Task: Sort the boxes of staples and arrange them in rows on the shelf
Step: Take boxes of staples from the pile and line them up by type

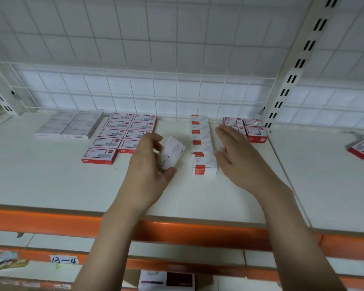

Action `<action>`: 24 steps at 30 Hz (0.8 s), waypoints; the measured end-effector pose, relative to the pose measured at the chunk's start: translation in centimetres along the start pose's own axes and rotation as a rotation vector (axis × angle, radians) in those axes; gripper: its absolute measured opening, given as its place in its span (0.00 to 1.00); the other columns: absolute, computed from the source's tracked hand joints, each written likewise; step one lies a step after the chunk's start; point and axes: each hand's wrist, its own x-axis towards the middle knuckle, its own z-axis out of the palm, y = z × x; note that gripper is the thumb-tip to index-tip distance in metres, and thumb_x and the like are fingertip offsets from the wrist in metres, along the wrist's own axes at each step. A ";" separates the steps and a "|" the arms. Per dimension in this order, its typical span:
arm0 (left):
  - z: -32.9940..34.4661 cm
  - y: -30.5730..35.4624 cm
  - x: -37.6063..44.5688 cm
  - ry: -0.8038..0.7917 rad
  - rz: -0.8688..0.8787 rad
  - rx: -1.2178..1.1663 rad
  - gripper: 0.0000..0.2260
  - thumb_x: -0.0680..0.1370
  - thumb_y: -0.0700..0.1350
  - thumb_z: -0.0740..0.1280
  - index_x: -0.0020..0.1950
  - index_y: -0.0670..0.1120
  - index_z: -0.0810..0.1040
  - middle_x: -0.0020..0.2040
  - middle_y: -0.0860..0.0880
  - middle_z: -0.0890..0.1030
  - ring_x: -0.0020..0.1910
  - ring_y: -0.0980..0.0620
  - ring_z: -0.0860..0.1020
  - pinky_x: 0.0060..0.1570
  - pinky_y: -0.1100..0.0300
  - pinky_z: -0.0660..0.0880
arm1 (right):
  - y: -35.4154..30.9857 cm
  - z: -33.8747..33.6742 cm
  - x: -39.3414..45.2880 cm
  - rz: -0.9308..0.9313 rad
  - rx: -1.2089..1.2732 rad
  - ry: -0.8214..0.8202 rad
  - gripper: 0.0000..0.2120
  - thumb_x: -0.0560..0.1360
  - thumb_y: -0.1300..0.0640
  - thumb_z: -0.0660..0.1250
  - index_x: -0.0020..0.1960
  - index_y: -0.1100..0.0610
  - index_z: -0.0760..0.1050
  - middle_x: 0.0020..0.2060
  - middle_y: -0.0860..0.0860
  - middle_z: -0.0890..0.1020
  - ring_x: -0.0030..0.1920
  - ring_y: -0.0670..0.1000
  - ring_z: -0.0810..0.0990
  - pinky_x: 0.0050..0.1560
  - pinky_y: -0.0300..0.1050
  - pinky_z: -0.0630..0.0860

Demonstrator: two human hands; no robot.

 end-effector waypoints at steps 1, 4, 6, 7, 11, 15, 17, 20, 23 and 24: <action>-0.7 -0.6 0.4 -0.011 0.018 0.006 0.23 0.68 0.36 0.74 0.56 0.47 0.68 0.51 0.49 0.74 0.44 0.55 0.73 0.38 0.76 0.66 | -0.7 0.3 0.4 0.007 -0.004 0.013 0.26 0.81 0.55 0.55 0.76 0.57 0.51 0.75 0.50 0.54 0.75 0.48 0.49 0.68 0.34 0.42; -3.4 -2.7 1.5 -0.049 0.056 0.029 0.21 0.68 0.37 0.74 0.58 0.46 0.72 0.50 0.52 0.76 0.45 0.53 0.74 0.41 0.77 0.66 | -3.2 1.5 1.7 0.016 -0.007 0.069 0.25 0.80 0.57 0.56 0.74 0.60 0.55 0.74 0.53 0.58 0.73 0.50 0.54 0.65 0.31 0.44; -5.5 -4.1 2.2 -0.061 0.096 0.043 0.21 0.68 0.37 0.73 0.60 0.46 0.74 0.48 0.55 0.76 0.45 0.55 0.74 0.42 0.77 0.66 | -5.0 2.5 2.5 0.037 0.017 0.107 0.25 0.79 0.58 0.58 0.74 0.62 0.56 0.74 0.54 0.59 0.73 0.51 0.56 0.67 0.31 0.44; -6.6 -4.7 2.5 -0.070 0.134 0.048 0.20 0.69 0.37 0.72 0.59 0.47 0.75 0.45 0.57 0.76 0.44 0.56 0.74 0.42 0.76 0.67 | -5.9 3.0 3.0 0.054 0.029 0.119 0.25 0.79 0.58 0.58 0.74 0.61 0.56 0.74 0.54 0.59 0.73 0.52 0.56 0.70 0.34 0.45; -11.2 -7.6 3.3 -0.097 0.353 0.296 0.20 0.67 0.44 0.68 0.59 0.49 0.78 0.37 0.62 0.73 0.42 0.49 0.72 0.42 0.56 0.70 | -9.3 5.1 4.4 0.099 0.027 0.126 0.26 0.79 0.56 0.58 0.75 0.60 0.55 0.75 0.53 0.56 0.75 0.49 0.51 0.73 0.39 0.45; -14.6 -10.6 3.7 -0.174 0.359 0.387 0.18 0.68 0.42 0.69 0.58 0.45 0.78 0.38 0.55 0.77 0.40 0.47 0.68 0.42 0.53 0.67 | -13.1 6.7 5.2 0.124 0.039 0.144 0.26 0.79 0.56 0.58 0.75 0.58 0.54 0.75 0.52 0.56 0.75 0.49 0.51 0.69 0.35 0.44; -16.0 -11.9 4.0 -0.225 0.377 0.424 0.16 0.69 0.39 0.70 0.56 0.42 0.78 0.41 0.47 0.80 0.39 0.45 0.69 0.42 0.53 0.67 | -14.8 7.4 5.4 0.121 0.039 0.152 0.26 0.79 0.57 0.58 0.74 0.59 0.56 0.74 0.53 0.58 0.74 0.50 0.53 0.69 0.34 0.45; -17.9 -13.9 4.4 -0.277 0.377 0.467 0.17 0.68 0.35 0.73 0.56 0.39 0.78 0.47 0.40 0.76 0.41 0.39 0.75 0.43 0.53 0.71 | -16.8 8.3 5.5 0.131 0.050 0.172 0.25 0.79 0.58 0.58 0.74 0.59 0.57 0.73 0.53 0.60 0.74 0.51 0.55 0.71 0.38 0.47; -19.4 -15.4 4.4 -0.322 0.353 0.497 0.19 0.70 0.34 0.72 0.60 0.39 0.77 0.49 0.41 0.73 0.45 0.39 0.75 0.44 0.56 0.68 | -18.0 8.9 5.5 0.131 0.061 0.181 0.25 0.78 0.59 0.60 0.73 0.60 0.59 0.72 0.54 0.62 0.73 0.53 0.58 0.74 0.45 0.51; -19.8 -15.9 4.5 -0.340 0.336 0.508 0.19 0.71 0.35 0.70 0.61 0.39 0.76 0.50 0.42 0.72 0.47 0.41 0.74 0.45 0.57 0.68 | -18.3 9.0 5.4 0.129 0.058 0.174 0.25 0.78 0.59 0.60 0.73 0.60 0.59 0.72 0.54 0.62 0.73 0.53 0.58 0.74 0.46 0.51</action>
